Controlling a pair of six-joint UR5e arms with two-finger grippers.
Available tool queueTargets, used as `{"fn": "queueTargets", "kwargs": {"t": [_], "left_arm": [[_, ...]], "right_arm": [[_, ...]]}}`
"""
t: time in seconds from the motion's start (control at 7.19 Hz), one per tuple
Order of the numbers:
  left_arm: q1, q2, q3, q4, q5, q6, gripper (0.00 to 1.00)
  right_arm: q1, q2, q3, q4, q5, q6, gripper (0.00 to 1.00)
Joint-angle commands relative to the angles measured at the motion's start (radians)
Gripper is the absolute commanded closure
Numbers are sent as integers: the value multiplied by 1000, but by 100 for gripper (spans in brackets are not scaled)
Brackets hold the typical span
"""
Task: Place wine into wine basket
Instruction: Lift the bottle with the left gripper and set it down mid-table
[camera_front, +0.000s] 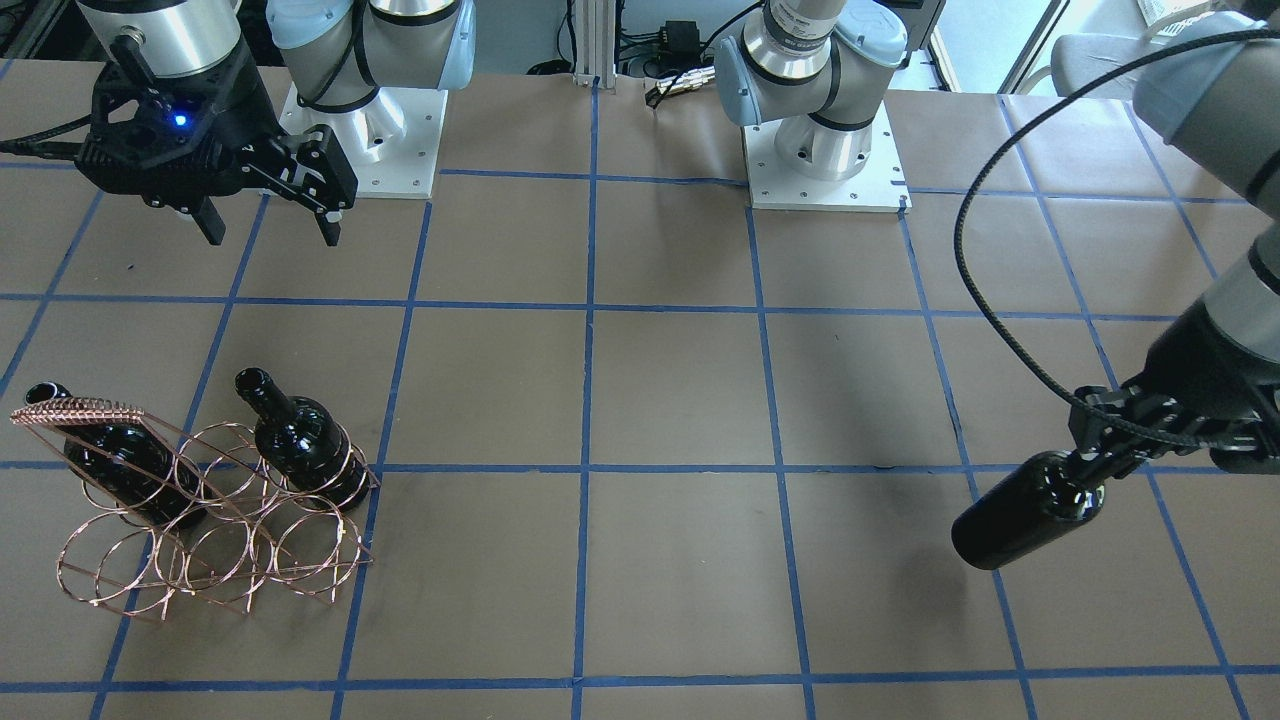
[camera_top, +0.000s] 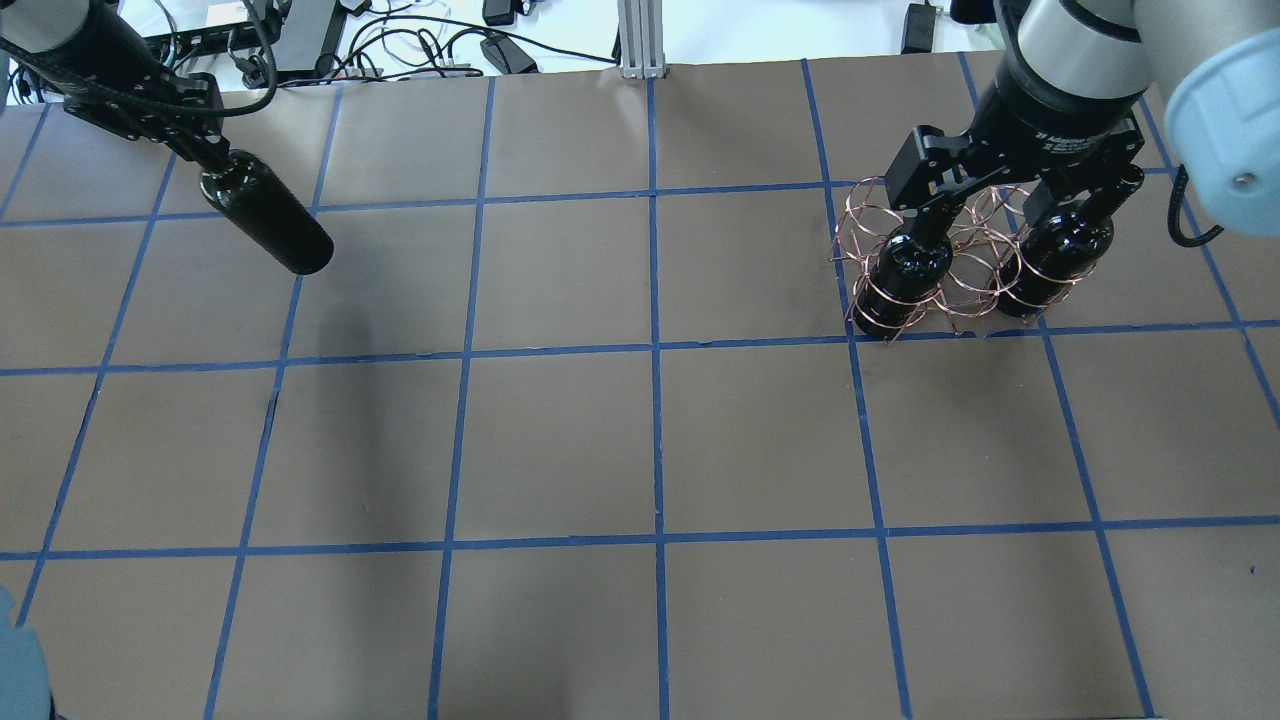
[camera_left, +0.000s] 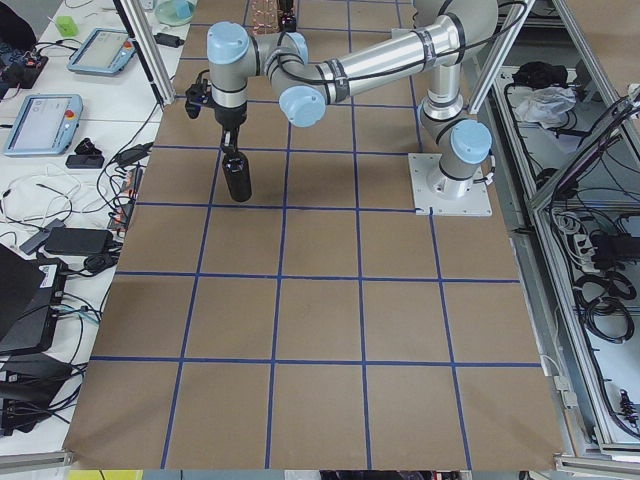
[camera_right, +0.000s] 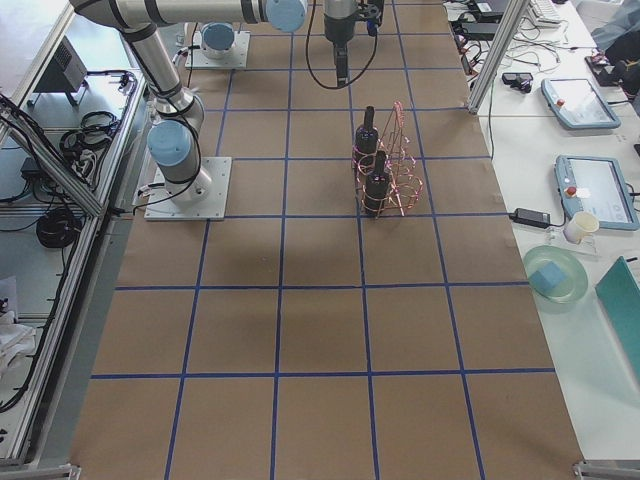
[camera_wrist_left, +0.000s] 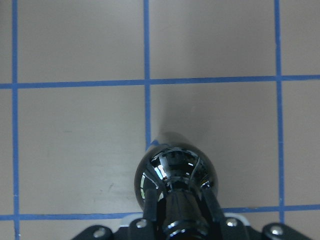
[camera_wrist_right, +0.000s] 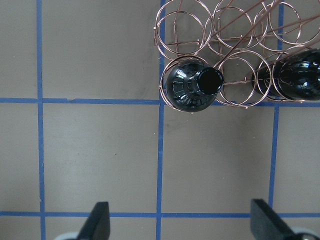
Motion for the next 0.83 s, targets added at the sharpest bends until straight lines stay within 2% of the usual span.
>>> {"fn": "queueTargets", "kwargs": {"t": [0.0, 0.7], "left_arm": [[-148, 80, -111, 11, -3, -224, 100], [-356, 212, -289, 35, 8, -460, 100]], "right_arm": [[0, 0, 0, 2, 1, 0, 0], [-2, 0, 0, 1, -1, -6, 1]]}}
